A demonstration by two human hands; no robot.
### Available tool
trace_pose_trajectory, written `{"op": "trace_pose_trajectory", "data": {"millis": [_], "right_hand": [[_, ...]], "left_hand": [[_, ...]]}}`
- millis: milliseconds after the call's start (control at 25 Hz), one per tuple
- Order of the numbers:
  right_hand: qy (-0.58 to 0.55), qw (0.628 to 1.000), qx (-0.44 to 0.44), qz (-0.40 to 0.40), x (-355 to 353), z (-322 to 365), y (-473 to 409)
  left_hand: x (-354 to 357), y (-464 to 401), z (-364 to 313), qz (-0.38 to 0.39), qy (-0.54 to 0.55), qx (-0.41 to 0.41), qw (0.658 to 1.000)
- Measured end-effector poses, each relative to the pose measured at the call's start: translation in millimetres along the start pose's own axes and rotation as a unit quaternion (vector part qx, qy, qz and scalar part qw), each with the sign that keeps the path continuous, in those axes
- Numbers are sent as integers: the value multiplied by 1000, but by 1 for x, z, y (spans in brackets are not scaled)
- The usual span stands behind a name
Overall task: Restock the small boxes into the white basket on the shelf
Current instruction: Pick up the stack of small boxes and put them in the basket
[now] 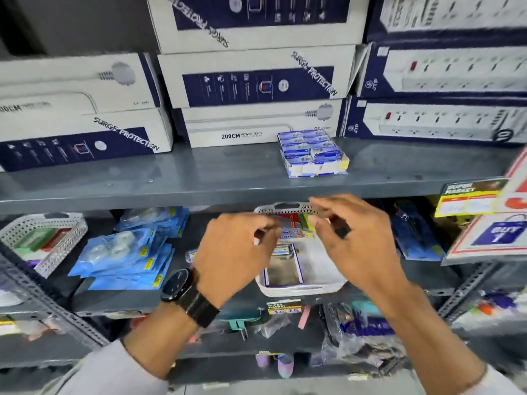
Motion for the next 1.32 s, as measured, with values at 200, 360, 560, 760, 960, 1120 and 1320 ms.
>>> {"op": "trace_pose_trajectory", "data": {"millis": [200,360,560,760,960,1120,1320], "right_hand": [[24,998,38,-45,-26,-21,-86],[91,974,171,118,-21,-71,-134],[-3,927,294,233,-9,-106,-154],[-31,918,336,210,-7,-102,-155],[-27,934,315,167,-18,-64,-137],[-60,953,263,142,-41,-13,-95],[-106,961,211,146,-73,44,-11]], "left_hand": [[-37,-83,-36,-17,89,-58,994],[-15,-154,-49,146,89,-152,973],[10,-191,-48,294,120,-241,917],[10,-191,-45,336,160,-241,896],[-6,-158,-49,314,196,-240,897],[-33,-100,-53,309,229,-205,900],[-42,-3,-46,341,265,-152,889]]}}
Point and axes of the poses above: each hand's wrist, its own y-axis away from the middle knuckle, its own x-axis out of the palm, z = x × y, the point moved 1 cm from there along -y, towards the middle knuckle, and after that the axes turned 13 degrees about -x, right-handed, at the moved point
